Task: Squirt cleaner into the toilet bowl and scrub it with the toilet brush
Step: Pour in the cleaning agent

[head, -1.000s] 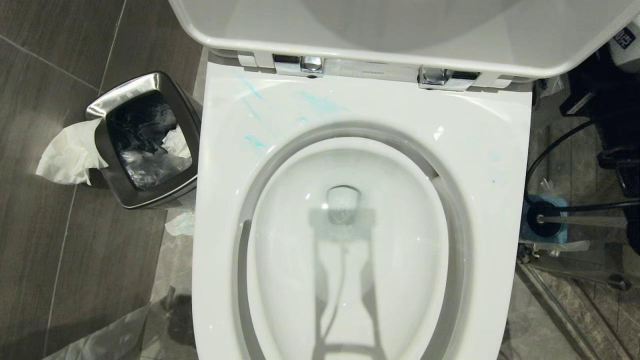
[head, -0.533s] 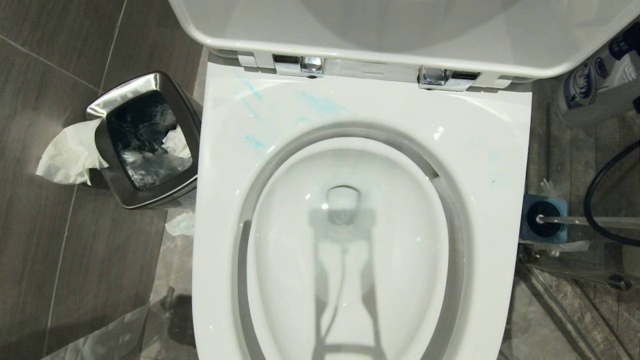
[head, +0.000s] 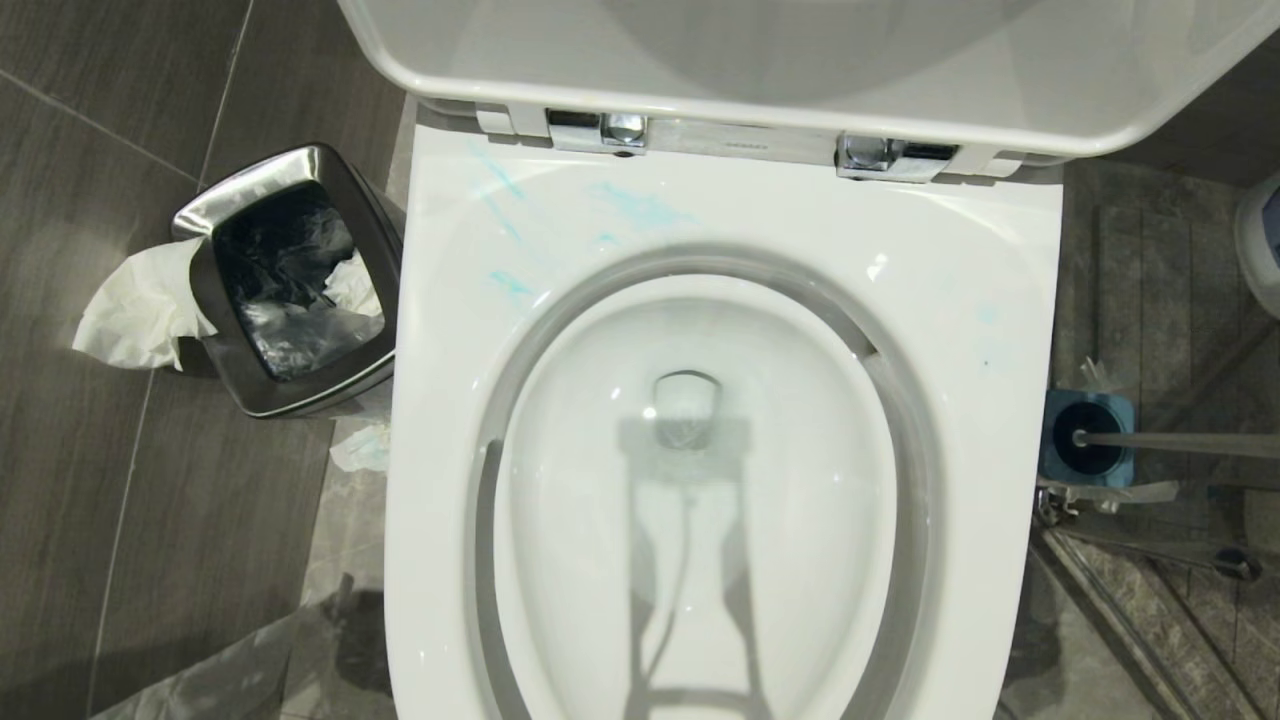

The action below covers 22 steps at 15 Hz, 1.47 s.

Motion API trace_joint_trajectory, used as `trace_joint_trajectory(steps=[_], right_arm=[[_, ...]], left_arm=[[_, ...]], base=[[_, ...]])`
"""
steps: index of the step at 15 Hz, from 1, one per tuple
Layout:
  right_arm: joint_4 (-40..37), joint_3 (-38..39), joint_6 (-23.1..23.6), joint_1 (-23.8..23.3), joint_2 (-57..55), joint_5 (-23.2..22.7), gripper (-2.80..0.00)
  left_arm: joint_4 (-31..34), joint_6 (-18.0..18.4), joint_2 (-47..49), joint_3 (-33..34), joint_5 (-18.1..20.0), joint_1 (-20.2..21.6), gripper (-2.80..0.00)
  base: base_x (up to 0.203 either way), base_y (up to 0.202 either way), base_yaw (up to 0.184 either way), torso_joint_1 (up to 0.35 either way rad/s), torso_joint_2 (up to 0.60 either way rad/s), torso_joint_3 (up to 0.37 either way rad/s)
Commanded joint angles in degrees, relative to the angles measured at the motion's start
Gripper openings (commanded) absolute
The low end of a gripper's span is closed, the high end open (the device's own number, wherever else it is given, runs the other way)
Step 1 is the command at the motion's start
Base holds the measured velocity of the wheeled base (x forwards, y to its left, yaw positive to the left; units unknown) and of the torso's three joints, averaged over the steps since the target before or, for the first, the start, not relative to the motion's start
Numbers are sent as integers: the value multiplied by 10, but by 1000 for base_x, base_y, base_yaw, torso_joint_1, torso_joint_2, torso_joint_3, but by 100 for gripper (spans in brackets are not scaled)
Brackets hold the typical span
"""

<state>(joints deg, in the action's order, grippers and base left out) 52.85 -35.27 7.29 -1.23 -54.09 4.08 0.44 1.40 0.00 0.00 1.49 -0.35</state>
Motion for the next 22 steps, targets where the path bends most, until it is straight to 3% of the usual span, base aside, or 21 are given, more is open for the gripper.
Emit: trace_joint_trajectory(steps=[1,4,7,16,22], right_arm=[[-92,10,-4,0,97,-1,-280],[-194,23,-3,0,149,-3,-280],[-231,25,14,0,169,-9,-280],[-239,30,62,0,166,-36,-280],[-242,37,70,0,160,-61,-280]], left_arm=[[0,0,1,1,0,0,-280],[0,0,1,1,0,0,-280],[0,0,1,1,-1,0,-280],[0,1,1,1,-1,0,-280],[0,3,1,1,-1,0,-280]], base=[[0,0,0,0,0,0],[0,0,0,0,0,0],[0,0,0,0,0,0],[0,0,0,-1,0,4],[0,0,0,0,3,166]])
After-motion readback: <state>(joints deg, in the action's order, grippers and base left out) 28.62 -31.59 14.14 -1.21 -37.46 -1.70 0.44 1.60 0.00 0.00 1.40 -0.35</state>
